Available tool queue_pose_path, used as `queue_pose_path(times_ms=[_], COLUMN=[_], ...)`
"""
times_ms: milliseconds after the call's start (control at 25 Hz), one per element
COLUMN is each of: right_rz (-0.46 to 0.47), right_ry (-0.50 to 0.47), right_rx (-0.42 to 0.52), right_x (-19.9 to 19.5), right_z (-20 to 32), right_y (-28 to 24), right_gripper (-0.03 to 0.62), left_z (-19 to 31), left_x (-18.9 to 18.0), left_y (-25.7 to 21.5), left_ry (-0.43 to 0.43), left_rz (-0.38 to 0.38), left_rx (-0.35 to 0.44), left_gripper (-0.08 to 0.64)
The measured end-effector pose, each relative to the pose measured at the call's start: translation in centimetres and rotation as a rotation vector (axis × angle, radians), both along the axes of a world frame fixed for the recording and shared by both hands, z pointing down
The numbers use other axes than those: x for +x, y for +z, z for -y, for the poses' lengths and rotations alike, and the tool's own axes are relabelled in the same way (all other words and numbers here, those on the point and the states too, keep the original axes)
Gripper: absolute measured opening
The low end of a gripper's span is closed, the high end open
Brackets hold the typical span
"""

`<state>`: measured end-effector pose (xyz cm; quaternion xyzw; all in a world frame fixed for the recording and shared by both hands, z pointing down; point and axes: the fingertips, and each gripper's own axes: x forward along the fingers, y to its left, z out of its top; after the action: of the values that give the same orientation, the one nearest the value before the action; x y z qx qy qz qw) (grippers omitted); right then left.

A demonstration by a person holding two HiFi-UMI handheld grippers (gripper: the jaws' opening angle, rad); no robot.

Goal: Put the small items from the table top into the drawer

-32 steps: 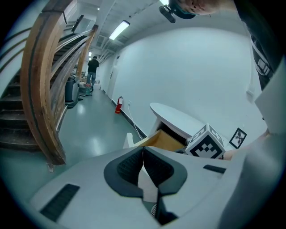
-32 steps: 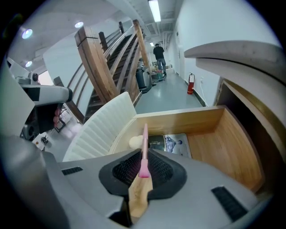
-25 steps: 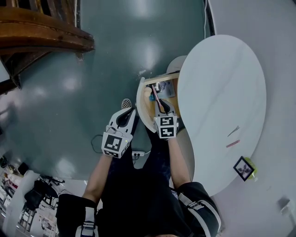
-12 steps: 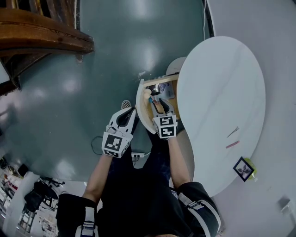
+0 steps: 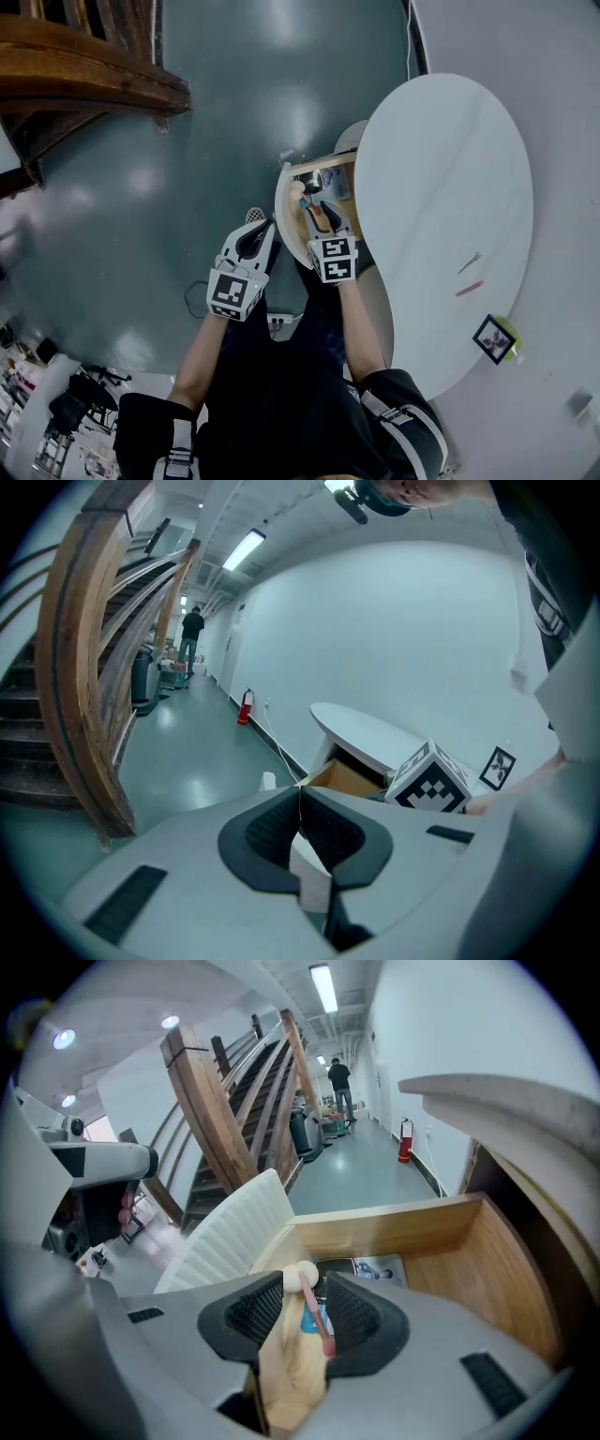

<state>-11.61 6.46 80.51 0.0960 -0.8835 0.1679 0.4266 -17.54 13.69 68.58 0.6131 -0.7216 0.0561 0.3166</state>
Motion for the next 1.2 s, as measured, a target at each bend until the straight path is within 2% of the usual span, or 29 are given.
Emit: queue_pose_path(times_ms=[280, 440, 920, 1200], right_rz=[0.079, 0.127, 0.3, 0.394], right_ry=[-0.002, 0.009, 0.093, 0.125], right_rx=[0.045, 0.1, 0.238, 0.3], right_x=[-0.6, -0.2, 0.3, 1.9], right_z=[-0.3, 0.0, 3.0, 3.0], right_y=[-5.2, -10.0, -24.0, -31.7], right_gripper=[0.146, 0.083, 0.031, 0.029], left_z=[-0.4, -0.4, 2.2, 2.5], left_x=[0.0, 0.4, 1.4, 2.7], left_y=[-3.1, -6.5, -17.4, -23.9], left_ry=[0.01, 0.011, 0.078, 0.107], left_rz=[0.033, 0.062, 0.177, 0.24], left_rx=[0.021, 0.033, 0.18, 0.243], left_gripper=[0.02, 0.02, 0.02, 0.02])
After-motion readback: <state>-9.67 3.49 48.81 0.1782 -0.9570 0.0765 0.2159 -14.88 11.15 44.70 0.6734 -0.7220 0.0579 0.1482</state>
